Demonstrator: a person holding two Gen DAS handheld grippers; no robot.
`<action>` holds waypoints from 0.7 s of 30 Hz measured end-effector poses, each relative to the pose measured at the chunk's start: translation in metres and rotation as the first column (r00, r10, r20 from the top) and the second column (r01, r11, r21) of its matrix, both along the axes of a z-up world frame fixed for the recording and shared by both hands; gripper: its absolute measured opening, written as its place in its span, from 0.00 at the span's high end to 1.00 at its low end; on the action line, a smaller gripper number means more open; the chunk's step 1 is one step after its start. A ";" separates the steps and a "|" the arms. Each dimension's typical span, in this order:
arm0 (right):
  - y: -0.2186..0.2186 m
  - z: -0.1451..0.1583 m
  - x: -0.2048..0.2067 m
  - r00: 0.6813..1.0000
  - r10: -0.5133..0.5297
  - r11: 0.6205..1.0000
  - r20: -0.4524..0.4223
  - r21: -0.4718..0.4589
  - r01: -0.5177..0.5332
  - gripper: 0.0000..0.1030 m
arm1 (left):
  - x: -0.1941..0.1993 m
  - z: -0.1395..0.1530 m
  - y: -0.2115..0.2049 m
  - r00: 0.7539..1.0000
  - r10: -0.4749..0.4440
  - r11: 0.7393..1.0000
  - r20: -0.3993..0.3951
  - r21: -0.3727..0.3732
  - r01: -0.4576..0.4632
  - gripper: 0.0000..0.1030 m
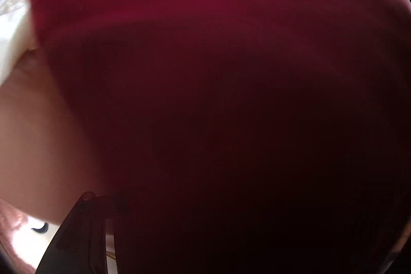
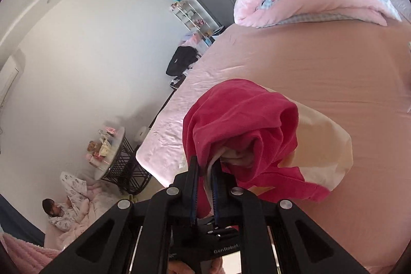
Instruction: Fold clothes
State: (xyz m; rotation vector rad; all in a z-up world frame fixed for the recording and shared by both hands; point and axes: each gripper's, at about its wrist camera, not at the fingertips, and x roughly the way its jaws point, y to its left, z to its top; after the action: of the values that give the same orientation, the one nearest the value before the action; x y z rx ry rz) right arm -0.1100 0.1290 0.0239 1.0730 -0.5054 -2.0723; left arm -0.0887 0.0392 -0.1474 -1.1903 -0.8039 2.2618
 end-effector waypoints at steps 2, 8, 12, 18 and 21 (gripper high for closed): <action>0.004 -0.004 0.006 1.000 -0.007 0.999 0.009 -0.031 0.007 0.92 | 0.000 -0.001 0.011 0.999 0.024 0.998 -0.024 -0.057 -0.025 0.43; 0.013 -0.009 0.024 0.997 -0.075 0.986 -0.034 0.144 0.079 0.93 | -0.028 -0.013 -0.002 0.985 0.174 0.969 -0.012 -0.177 -0.173 0.86; 0.015 -0.045 0.023 0.993 -0.117 0.935 -0.025 0.335 0.118 0.92 | -0.020 0.005 -0.021 0.979 0.198 0.960 -0.053 -0.191 -0.204 0.88; 0.028 -0.084 0.012 0.990 -0.120 0.958 0.075 0.271 0.096 0.41 | -0.007 0.042 -0.051 0.960 0.238 0.956 -0.149 -0.138 -0.259 0.89; 0.015 -0.094 0.014 0.991 -0.131 0.898 0.014 0.425 0.113 0.38 | -0.013 0.050 -0.055 0.959 0.250 0.958 -0.130 -0.112 -0.265 0.89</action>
State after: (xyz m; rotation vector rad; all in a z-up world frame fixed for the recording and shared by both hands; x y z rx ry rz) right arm -0.0959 0.1442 -0.0704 1.3644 -0.1400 -2.3398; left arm -0.1019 -0.0155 -0.0975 -1.0501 -0.8203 2.6042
